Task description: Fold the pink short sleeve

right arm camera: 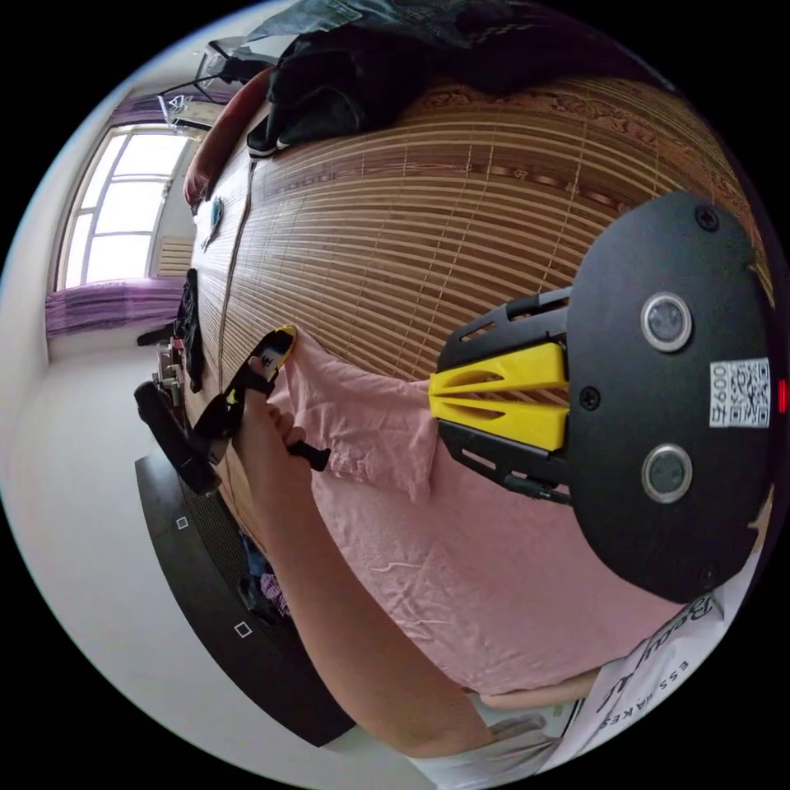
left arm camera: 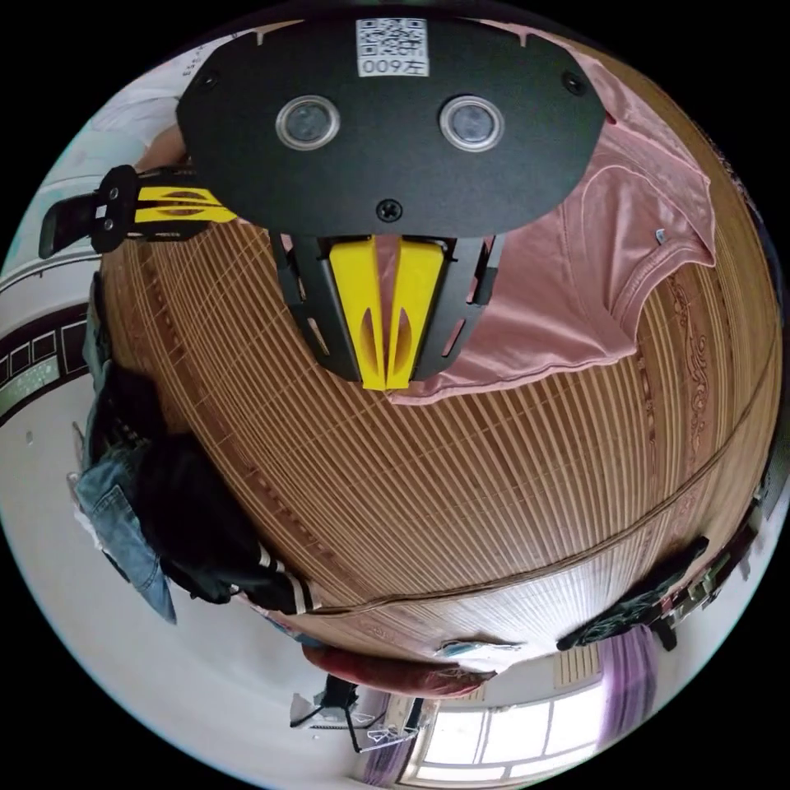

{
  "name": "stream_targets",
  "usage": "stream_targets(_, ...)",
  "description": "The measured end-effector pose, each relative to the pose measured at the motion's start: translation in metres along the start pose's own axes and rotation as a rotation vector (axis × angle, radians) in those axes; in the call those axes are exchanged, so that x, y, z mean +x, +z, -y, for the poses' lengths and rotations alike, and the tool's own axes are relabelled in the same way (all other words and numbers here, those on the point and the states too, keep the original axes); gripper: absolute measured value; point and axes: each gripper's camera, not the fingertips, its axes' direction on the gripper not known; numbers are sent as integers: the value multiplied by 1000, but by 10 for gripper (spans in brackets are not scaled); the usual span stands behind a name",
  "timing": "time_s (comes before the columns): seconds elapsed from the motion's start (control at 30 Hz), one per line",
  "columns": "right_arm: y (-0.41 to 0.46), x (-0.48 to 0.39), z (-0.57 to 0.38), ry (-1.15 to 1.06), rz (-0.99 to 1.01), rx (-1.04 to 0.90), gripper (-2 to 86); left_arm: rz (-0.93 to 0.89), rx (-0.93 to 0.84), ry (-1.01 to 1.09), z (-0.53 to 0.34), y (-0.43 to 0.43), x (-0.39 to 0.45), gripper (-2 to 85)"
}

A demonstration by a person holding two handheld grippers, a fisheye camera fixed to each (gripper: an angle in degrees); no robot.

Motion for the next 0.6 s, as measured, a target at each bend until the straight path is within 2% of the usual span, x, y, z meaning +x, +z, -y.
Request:
stream_targets(0.1, -12, 8, 8, 18, 26, 10, -9, -78, -64, -29, 17, -11, -40, 4)
stream_targets(0.2, -23, 7, 17, 8, 24, 6, -9, -94, -8, -64, 18, -44, -81, 2)
stream_targets(0.27, -33, 9, 24, 14, 18, 0, -9, -203, -63, -13, 12, -47, -96, 1)
stream_targets(0.37, -58, 13, 31, 62, 1, 73, -9, -242, -154, 104, -8, -32, -90, 1)
stream_targets(0.47, -68, 10, 41, 88, 150, 177, -9, -249, -165, 147, -19, -14, -92, 1)
stream_targets(0.53, -51, -2, 53, 50, 135, 105, -9, -336, -162, 138, -20, 0, -98, 1)
stream_targets(0.6, -32, -14, 60, 13, 3, 27, -9, -326, -159, 124, -23, 14, -104, 2)
